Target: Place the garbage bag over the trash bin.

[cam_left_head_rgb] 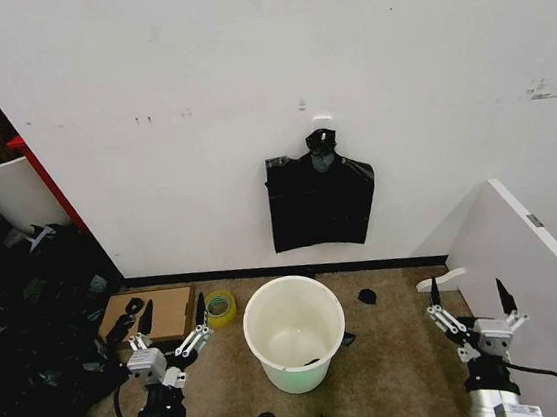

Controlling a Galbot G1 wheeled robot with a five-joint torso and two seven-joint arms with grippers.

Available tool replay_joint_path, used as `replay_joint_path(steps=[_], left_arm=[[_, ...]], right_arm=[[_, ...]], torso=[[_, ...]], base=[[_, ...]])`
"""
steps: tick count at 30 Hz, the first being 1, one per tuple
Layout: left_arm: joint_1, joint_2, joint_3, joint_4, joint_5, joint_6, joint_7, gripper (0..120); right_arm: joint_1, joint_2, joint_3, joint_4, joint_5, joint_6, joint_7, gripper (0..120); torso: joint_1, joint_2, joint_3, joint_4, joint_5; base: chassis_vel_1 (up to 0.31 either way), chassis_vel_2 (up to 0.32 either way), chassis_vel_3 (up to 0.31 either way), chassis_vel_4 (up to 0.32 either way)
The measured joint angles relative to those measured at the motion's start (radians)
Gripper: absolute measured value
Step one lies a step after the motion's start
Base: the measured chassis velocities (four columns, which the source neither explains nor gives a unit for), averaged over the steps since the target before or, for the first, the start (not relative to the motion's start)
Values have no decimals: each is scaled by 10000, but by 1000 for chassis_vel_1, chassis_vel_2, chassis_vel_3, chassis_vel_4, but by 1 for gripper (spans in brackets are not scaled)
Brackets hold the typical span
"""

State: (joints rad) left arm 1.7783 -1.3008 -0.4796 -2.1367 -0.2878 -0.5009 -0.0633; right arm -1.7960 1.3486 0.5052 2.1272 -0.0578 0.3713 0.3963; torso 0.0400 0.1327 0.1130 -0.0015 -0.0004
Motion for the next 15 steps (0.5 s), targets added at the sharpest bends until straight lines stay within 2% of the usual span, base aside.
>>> replay_joint_path(steps=[3, 7, 10, 15], left_arm=[[49, 193, 36, 84, -418, -138, 476, 100], [-82, 560, 29, -307, -2419, -23, 1216, 100], [-139, 768, -87, -344, -2653, 112, 1248, 100], [-144, 978, -216, -135, -1810, 128, 984, 100]], right_arm=[[77, -78, -84, 52, 0, -128, -77, 100], [118, -106, -55, -6, 143, 69, -82, 100], [120, -125, -10, -8, 303, 231, -92, 100], [175, -230, 105, -62, 519, 297, -130, 100]], torso=[[0, 0, 0, 0, -1], [0, 0, 0, -1, 1], [0, 0, 0, -2, -1], [0, 0, 0, 0, -2]], base=[[0, 0, 0, 0], [0, 0, 0, 0], [0, 0, 0, 0], [0, 0, 0, 0]])
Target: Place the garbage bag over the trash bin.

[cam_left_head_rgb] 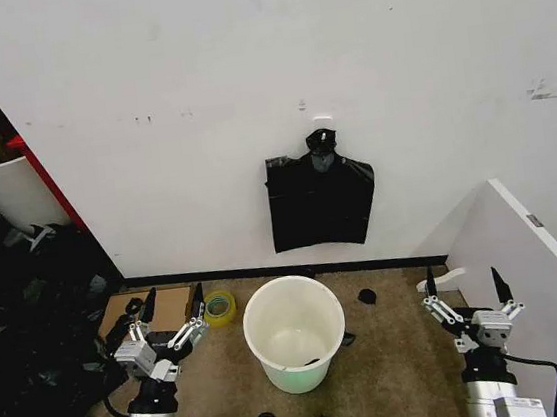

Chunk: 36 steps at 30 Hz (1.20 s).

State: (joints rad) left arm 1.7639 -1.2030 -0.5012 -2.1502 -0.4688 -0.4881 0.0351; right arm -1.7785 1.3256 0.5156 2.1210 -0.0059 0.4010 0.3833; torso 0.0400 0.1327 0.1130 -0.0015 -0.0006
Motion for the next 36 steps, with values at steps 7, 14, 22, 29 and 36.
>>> replay_joint_path(steps=[7, 14, 22, 29, 36], left_arm=[[-29, -418, 120, 123, 308, 21, -393, 100], [111, -694, 49, 246, 351, -115, -690, 100], [256, -774, 18, -331, 233, -131, -1247, 100], [487, -752, -88, -742, 189, -131, -1324, 100], [536, -697, -284, -778, 192, -125, -1430, 100]], right_arm=[[95, 152, -90, -50, 3, 66, -213, 100], [504, 47, -468, -83, 790, -137, -873, 100], [2566, -185, -1723, -614, 3787, -498, -1787, 100], [5013, -43, -2773, -1711, 7342, -276, -3036, 100], [6938, 349, -3428, -3270, 10442, -438, -3869, 100]], torso=[[0, 0, 0, 0, 0], [0, 0, 0, 0, 2], [0, -1, 0, -1, 2], [0, -2, 1, 1, 2], [0, -2, 1, 1, -1]], base=[[0, 0, 0, 0], [0, 0, 0, 0], [0, 0, 0, 0], [0, 0, 0, 0], [0, 0, 0, 0]])
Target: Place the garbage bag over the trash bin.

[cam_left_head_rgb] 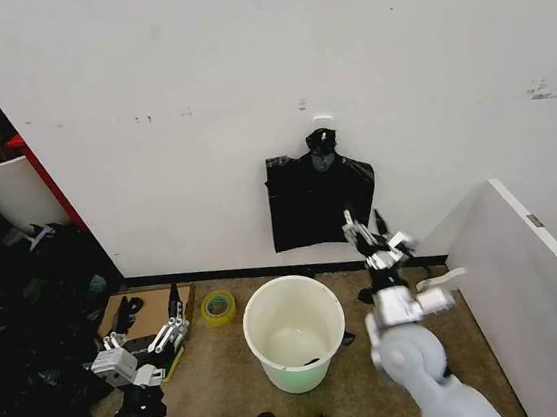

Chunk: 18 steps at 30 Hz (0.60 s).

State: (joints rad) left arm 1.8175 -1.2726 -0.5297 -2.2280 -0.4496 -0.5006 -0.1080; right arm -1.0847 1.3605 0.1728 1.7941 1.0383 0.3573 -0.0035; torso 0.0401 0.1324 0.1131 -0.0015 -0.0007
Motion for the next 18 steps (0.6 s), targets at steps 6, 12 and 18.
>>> replay_joint_path(steps=[6, 12, 18], left_arm=[[-14, -48, 10, 114, 268, 137, 20, 100], [-60, -50, -72, 239, 290, 211, 21, 100], [-120, -102, -115, 482, 304, 193, 8, 100]], right_arm=[[1621, 459, -205, -1597, 968, -512, 190, 100], [2968, 990, -4, -2940, 1370, -847, 436, 100], [3663, 1575, 482, -3620, 1580, -1247, 940, 100]], torso=[[0, 0, 0, -2, 1], [1, 0, 1, 0, 2], [0, 0, 0, -1, 1]], base=[[0, 0, 0, 0], [0, 0, 0, 0], [0, 0, 0, 0]])
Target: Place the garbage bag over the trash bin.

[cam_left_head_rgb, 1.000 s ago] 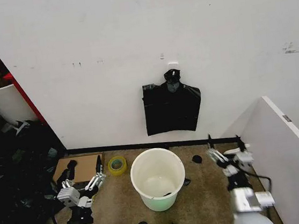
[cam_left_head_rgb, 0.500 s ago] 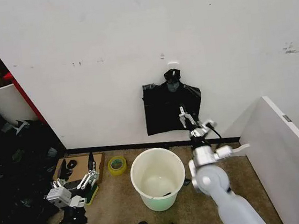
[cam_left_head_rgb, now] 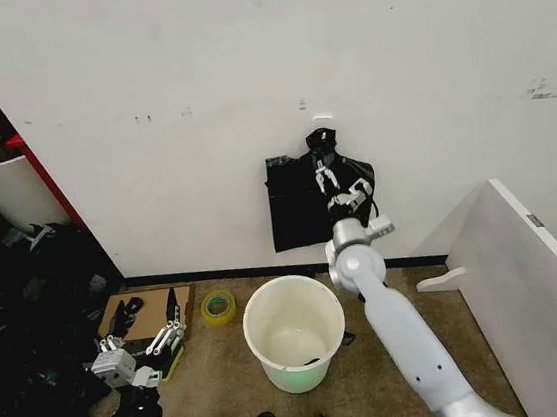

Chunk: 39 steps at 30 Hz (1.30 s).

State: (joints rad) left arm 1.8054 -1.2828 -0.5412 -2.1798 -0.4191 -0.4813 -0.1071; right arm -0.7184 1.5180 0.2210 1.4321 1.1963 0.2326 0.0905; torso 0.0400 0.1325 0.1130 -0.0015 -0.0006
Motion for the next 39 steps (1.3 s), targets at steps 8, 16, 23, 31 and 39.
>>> replay_joint_path(steps=[8, 16, 23, 31, 39], left_arm=[[-41, -38, 52, 178, 65, -39, -28, 100], [-92, -23, 75, 269, 66, -42, -51, 100], [-152, -33, 119, 498, 79, -141, -67, 100], [-195, -42, 145, 648, 87, -214, -73, 100], [-212, -40, 152, 783, 106, -294, -74, 100]], right_arm=[[179, 387, 260, -437, -201, -49, -35, 100], [179, 457, 323, -670, -331, 17, -288, 81], [185, 469, 469, -699, -395, 133, -470, 53], [8, 463, 447, -598, -620, 227, -572, 23], [-155, 436, 455, -352, -678, 294, -608, 0]], torso=[[0, 1, 0, -1, 0], [0, 2, 0, 0, 1], [-1, 2, -1, -1, 0], [0, 2, -1, -1, 1], [-1, 2, -1, 0, 1]], base=[[0, 0, 0, 0], [0, 0, 0, 0], [0, 0, 0, 0], [0, 0, 0, 0], [0, 0, 0, 0]])
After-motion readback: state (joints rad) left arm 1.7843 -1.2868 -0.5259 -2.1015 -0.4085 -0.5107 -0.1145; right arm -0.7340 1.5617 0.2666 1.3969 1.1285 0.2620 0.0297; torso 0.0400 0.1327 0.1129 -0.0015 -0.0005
